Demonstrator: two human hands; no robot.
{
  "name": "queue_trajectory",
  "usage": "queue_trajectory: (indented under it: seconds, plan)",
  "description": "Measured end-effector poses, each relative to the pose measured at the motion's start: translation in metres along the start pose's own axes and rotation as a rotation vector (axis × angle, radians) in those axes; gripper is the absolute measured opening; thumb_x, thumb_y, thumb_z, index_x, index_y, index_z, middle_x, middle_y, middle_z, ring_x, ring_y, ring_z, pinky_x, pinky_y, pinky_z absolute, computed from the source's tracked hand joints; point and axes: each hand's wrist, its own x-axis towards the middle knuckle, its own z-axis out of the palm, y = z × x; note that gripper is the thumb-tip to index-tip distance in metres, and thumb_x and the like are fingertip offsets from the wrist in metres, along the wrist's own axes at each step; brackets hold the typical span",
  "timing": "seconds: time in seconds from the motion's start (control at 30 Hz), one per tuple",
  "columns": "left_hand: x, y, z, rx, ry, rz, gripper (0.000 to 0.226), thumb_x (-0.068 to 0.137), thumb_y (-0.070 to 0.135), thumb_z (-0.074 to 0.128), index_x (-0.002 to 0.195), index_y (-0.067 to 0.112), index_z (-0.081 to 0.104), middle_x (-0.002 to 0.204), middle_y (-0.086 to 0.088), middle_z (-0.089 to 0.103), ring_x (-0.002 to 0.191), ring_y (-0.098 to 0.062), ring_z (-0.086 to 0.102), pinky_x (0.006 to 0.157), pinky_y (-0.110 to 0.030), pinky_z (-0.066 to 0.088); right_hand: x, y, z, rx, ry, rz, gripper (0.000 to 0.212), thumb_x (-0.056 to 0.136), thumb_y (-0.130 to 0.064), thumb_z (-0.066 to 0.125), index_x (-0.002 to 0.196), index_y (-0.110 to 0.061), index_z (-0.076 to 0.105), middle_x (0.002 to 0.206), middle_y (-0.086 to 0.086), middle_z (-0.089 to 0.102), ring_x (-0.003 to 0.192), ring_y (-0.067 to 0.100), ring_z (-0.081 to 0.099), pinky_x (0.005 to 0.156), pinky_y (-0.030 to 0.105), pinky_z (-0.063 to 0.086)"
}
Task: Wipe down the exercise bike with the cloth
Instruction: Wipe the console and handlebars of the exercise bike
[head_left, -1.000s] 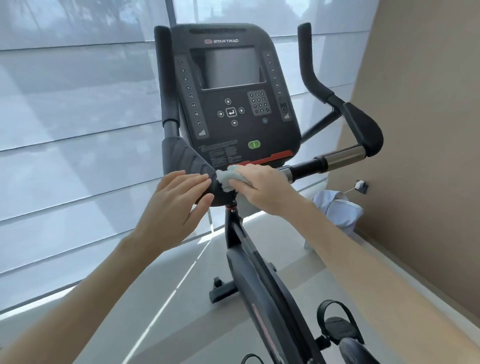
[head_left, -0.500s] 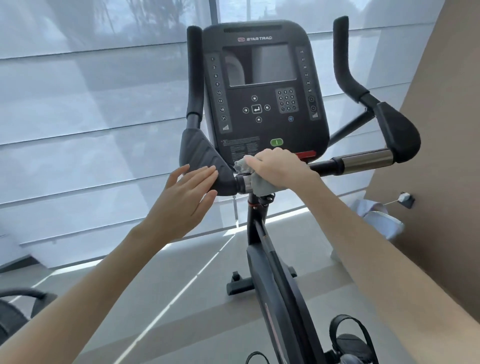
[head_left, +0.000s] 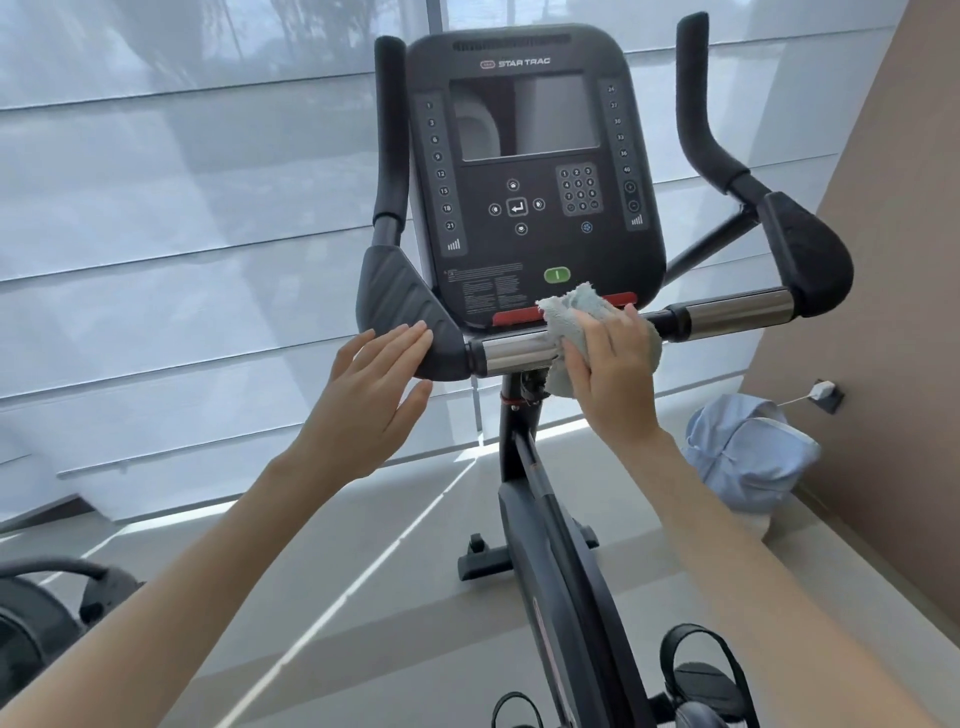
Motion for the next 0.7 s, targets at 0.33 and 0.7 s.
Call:
queue_trajectory:
  seconds: [0.33, 0.7]
  plan:
    - [-0.004, -0.001, 0.007, 0.011, 0.034, 0.013, 0.053, 0.095, 0.028, 0.025, 0.139, 0.003, 0.042, 0.146, -0.009, 0.041, 0.137, -0.022, 0.035, 0.115, -0.044, 0.017, -0.026, -0.094, 0.062, 0.113, 0.131, -0.02, 0.037, 0.094, -0.029, 0.05, 0.127, -0.015, 0.043, 0.126, 0.014, 0.058, 0.126, 0.028, 0.039, 0.115, 0.044, 0.014]
    - [-0.008, -0.007, 0.034, 0.042, 0.283, 0.072, 0.049, 0.093, 0.022, 0.03, 0.132, 0.0, 0.05, 0.138, -0.012, 0.051, 0.13, -0.025, 0.046, 0.112, -0.047, 0.021, -0.023, -0.022, 0.066, 0.13, 0.366, 0.039, 0.037, 0.099, -0.027, 0.032, 0.124, -0.007, 0.05, 0.126, 0.021, 0.054, 0.128, 0.033, 0.035, 0.112, 0.054, 0.016]
